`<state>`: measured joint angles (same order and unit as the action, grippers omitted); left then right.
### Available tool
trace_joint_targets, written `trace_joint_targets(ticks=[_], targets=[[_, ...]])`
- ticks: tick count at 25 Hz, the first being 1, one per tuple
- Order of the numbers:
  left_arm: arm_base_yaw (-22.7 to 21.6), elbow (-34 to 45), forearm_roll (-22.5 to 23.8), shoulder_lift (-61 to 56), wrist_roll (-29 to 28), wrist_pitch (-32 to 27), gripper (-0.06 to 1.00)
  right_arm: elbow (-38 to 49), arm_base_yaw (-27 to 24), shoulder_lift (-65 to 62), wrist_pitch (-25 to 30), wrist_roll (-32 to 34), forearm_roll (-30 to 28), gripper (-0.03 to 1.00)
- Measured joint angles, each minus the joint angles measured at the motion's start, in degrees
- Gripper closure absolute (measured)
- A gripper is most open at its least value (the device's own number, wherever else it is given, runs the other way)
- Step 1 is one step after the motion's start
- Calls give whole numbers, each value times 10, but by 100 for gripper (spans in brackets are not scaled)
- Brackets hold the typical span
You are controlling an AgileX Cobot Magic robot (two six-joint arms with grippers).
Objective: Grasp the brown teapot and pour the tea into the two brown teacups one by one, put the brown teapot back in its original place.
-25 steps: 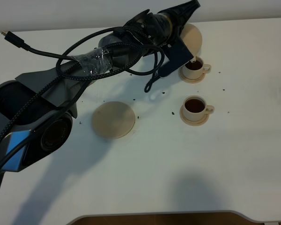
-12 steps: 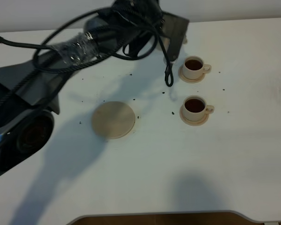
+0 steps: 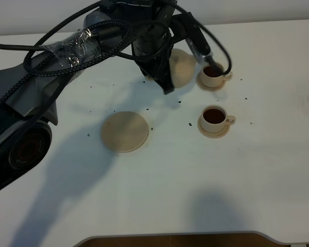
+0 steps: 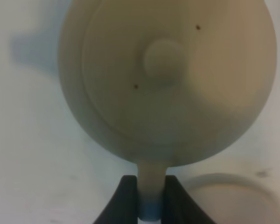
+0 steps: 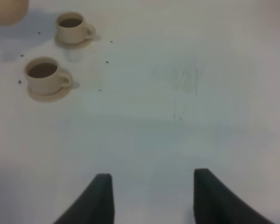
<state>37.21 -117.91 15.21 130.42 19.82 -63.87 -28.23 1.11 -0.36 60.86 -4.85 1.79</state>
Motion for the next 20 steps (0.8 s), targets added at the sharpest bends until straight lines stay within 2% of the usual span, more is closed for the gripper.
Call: trace_joint_targets(ticks=[2, 4, 6, 10, 14, 20], targets=[[-1, 0, -18, 2, -46, -18, 83, 0, 0, 0, 0, 0, 0, 55], [-4, 3, -38, 9, -65, -30, 83, 0, 0, 0, 0, 0, 0, 55], [-7, 15, -47, 15, -71, -22, 83, 0, 0, 0, 0, 0, 0, 55], [-8, 50, -51, 23, -83, 31, 83, 0, 0, 0, 0, 0, 0, 55], [-8, 53, -59, 12, -83, 40, 83, 0, 0, 0, 0, 0, 0, 55], [-8, 53, -58, -70, -95, -19, 83, 0, 0, 0, 0, 0, 0, 55]])
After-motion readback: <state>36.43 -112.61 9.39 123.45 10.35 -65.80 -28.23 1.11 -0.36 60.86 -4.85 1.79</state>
